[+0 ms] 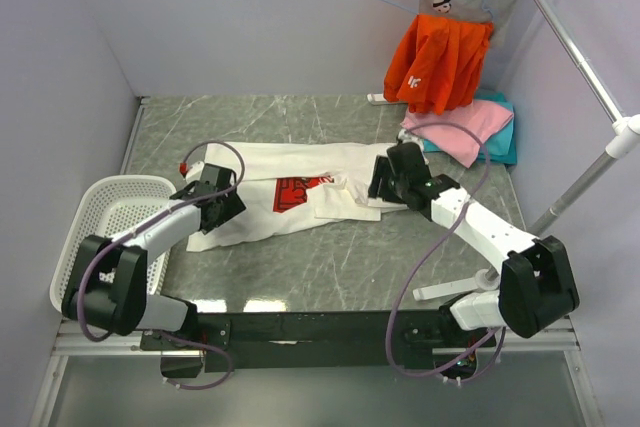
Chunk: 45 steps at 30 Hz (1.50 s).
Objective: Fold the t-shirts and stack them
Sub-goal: Grap the side of the flattened tshirt closest away from the robot with both arms
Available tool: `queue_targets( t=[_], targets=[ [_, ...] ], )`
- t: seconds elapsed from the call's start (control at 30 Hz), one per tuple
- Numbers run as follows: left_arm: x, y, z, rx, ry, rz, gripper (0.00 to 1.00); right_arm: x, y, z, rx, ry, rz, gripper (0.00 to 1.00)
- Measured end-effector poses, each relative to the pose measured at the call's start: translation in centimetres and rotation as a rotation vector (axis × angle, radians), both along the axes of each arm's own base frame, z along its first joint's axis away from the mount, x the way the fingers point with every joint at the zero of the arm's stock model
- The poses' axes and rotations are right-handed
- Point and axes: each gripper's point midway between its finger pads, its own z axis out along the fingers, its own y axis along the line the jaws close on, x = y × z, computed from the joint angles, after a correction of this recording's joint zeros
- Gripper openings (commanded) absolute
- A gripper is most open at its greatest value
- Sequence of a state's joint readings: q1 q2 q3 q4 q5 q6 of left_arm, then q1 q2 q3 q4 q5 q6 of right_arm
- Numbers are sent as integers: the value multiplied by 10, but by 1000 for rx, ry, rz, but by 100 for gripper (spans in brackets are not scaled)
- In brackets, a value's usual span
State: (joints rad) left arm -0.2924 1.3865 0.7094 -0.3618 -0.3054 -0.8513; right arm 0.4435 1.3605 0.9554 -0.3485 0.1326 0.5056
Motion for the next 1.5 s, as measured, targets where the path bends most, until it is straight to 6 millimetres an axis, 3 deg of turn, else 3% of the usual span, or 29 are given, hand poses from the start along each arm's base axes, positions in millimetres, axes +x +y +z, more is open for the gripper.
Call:
queue_targets(
  t=[0.17, 0.23, 0.37, 0.5, 0.67, 0.87, 0.93, 0.97, 1.03, 1.07, 1.17, 1.37, 1.5],
  targets=[
    [0, 1, 21, -12, -61, 6, 77, -50, -12, -63, -18, 175, 6, 64],
    [0, 1, 26, -16, -75, 8, 77, -60, -13, -75, -6, 213, 4, 64],
    [-3, 3, 30, -15, -82, 15, 77, -65, -7, -85, 47, 229, -6, 63],
    [-11, 6, 27, -16, -65, 23, 77, -60, 0, -88, 96, 216, -12, 63],
    [-22, 8, 24, -30, -58, 47, 77, -54, 7, -107, 133, 229, -9, 62],
    [-31, 10, 23, -35, -43, 64, 77, -35, 15, -105, 173, 179, -5, 59],
    [-33, 11, 22, -36, -36, 70, 77, -32, 16, -105, 177, 171, -3, 49],
    [-34, 11, 22, -37, -34, 72, 77, -31, 16, -106, 179, 170, -3, 39],
    [-35, 11, 22, -37, -30, 74, 76, -31, 15, -108, 176, 174, -2, 27],
    [-35, 11, 21, -37, -28, 75, 76, -32, 15, -109, 174, 180, -4, 14],
    [-36, 12, 21, -36, -24, 80, 76, -33, 14, -111, 171, 188, 0, 0],
    [-42, 16, 19, -21, -7, 100, 77, -40, 12, -99, 180, 168, 15, 0],
    [-46, 20, 23, -19, -15, 124, 77, -47, 10, -62, 214, 91, 27, 0]
  ],
)
